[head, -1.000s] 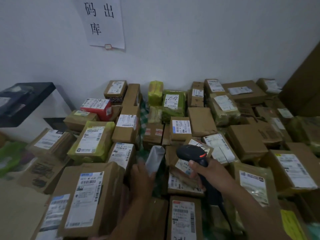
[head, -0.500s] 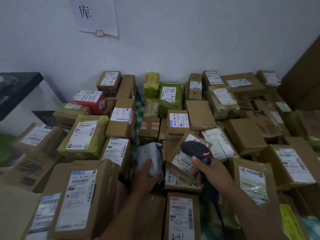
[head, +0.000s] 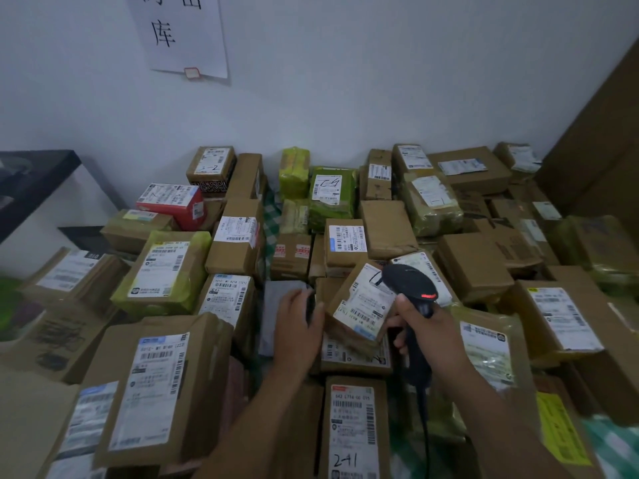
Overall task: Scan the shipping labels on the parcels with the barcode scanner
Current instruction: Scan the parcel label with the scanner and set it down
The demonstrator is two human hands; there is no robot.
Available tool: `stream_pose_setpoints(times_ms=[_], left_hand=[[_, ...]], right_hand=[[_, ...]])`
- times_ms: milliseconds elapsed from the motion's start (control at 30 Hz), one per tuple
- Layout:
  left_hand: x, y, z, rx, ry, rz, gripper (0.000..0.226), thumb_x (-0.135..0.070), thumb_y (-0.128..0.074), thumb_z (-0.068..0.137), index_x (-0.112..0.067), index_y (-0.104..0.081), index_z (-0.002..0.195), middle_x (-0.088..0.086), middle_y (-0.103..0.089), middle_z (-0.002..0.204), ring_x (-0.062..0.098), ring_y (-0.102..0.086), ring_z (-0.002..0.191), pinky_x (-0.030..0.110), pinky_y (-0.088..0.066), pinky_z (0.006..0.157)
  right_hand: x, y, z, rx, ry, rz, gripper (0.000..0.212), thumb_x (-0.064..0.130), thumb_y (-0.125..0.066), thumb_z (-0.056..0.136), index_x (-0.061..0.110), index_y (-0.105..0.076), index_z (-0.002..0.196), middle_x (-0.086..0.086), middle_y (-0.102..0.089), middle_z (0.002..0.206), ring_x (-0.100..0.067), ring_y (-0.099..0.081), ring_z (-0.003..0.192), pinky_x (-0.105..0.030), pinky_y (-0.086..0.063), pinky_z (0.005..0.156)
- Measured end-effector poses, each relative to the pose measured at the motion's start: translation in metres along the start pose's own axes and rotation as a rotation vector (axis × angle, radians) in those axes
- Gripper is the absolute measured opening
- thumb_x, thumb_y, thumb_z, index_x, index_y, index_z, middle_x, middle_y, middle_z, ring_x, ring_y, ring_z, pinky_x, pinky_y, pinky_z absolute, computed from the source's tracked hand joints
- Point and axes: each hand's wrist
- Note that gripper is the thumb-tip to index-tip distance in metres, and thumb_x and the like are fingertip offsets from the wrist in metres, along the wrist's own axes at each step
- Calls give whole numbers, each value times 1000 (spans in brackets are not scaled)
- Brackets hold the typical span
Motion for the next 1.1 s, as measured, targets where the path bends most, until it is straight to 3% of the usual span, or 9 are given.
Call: stream_pose_setpoints(times_ms=[167, 233, 333, 400, 567, 667, 800, 1000, 1100], left_hand=[[-39, -14, -13, 251, 19, -67, 65, -52, -63, 89, -25, -37, 142, -10, -48, 130, 4, -52, 111, 17, -48, 85], [-44, -16, -11, 292, 135, -199, 52, -42, -66, 91, -25, -41, 133, -8, -57, 128, -2, -56, 92, 8, -46, 64], [-45, -10, -14, 289, 273, -324, 35, -34, -66, 93, -24, -47, 120, -7, -62, 114, 0, -58, 85, 10, -45, 56], [-41, -3, -21, 284, 342, -443, 35, -33, -67, 92, -22, -47, 120, -9, -62, 107, 2, -61, 85, 12, -49, 57], [-24, 14, -36, 172, 451, -764, 38, -26, -74, 86, -30, -50, 116, 5, -71, 109, 19, -74, 86, 38, -61, 71], [-17, 28, -38, -1, 439, -743, 53, -22, -75, 85, -31, -47, 129, 4, -67, 114, 21, -72, 91, 35, -60, 68], [2, 42, -29, -194, 540, -786, 63, -17, -74, 87, -20, -41, 141, 13, -61, 128, 29, -66, 102, 47, -59, 83], [22, 41, -20, -366, 580, -646, 52, -32, -71, 89, -19, -49, 134, 0, -62, 110, 17, -60, 89, 32, -53, 71], [29, 34, -15, -254, 529, -391, 47, -38, -62, 94, -14, -50, 133, 6, -64, 119, 23, -63, 102, 34, -50, 80]], right_hand=[[-8, 9, 5, -47, -119, 138, 38, 41, -64, 90, 3, -67, 90, -15, -73, 86, -25, -63, 55, -30, -50, 50], [-11, 9, 3, 20, -172, 153, 43, 45, -65, 88, 3, -68, 94, -17, -74, 84, -28, -66, 59, -32, -52, 54], [-12, 7, -4, 115, -174, 177, 36, 44, -64, 89, 9, -68, 94, -14, -75, 76, -26, -67, 60, -32, -53, 57], [-11, 7, -8, 152, -145, 200, 33, 44, -63, 89, 11, -66, 94, -14, -73, 71, -25, -65, 59, -32, -54, 59], [1, -1, -14, 233, -112, 233, 39, 45, -64, 87, 9, -64, 100, -14, -71, 69, -26, -65, 59, -34, -55, 60], [13, -16, -18, 284, -60, 155, 26, 39, -59, 93, 14, -63, 98, -3, -74, 67, -22, -67, 57, -28, -56, 53], [20, -34, -16, 344, -37, 102, 28, 37, -61, 92, 13, -64, 105, 0, -74, 86, -21, -67, 58, -29, -55, 54], [18, -40, -8, 381, -37, 90, 37, 39, -63, 91, 11, -62, 115, -4, -73, 102, -23, -67, 58, -31, -54, 53], [14, -36, -7, 364, -42, 41, 40, 41, -62, 90, 7, -63, 111, -11, -73, 90, -23, -68, 59, -29, -54, 53]])
Point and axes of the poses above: each hand's wrist, its own z-axis towards the middle knuckle, its own y-axis out of the back of the hand, x = y × z
